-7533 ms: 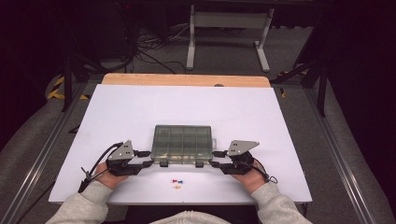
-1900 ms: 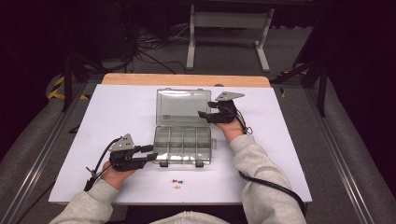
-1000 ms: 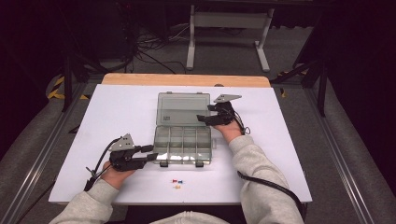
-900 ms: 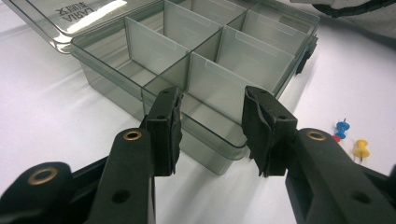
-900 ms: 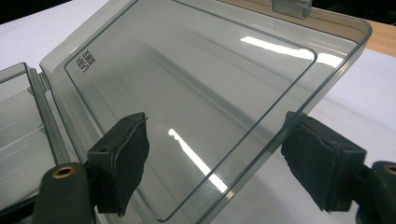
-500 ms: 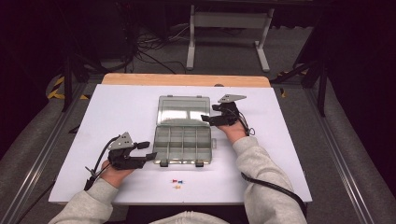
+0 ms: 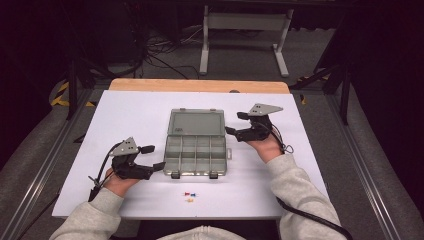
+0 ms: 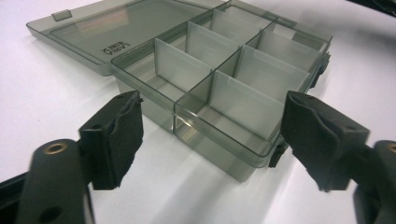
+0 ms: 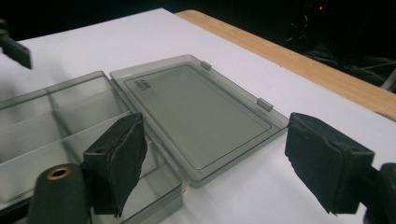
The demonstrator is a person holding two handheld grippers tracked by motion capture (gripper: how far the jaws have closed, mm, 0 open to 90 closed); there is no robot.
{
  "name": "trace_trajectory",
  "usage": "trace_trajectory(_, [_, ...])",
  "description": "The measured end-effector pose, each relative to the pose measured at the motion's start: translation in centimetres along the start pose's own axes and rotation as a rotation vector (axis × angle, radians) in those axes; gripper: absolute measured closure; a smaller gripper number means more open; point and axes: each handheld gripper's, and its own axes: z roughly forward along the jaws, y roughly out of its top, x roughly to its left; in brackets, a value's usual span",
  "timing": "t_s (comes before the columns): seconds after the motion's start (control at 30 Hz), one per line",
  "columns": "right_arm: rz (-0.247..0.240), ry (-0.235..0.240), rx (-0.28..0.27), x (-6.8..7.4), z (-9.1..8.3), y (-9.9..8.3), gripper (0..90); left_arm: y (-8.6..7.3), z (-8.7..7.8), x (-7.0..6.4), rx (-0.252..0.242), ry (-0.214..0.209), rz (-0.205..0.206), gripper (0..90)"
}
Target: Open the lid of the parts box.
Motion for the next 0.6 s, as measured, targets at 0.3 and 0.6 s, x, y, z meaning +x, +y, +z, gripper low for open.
trace_trajectory(0.3, [-0.014, 0.003, -0.037, 1.2, -4.0, -0.7, 19.7, 0.3, -0.3, 0.5, -0.038, -0.008, -0.039, 18.8])
trace_trajectory(0.6, [-0.006, 0.038, -0.082, 2.7, -6.6, -1.7, 14.9, 1.0, -0.8, 0.2, -0.067, -0.033, -0.008, 13.3])
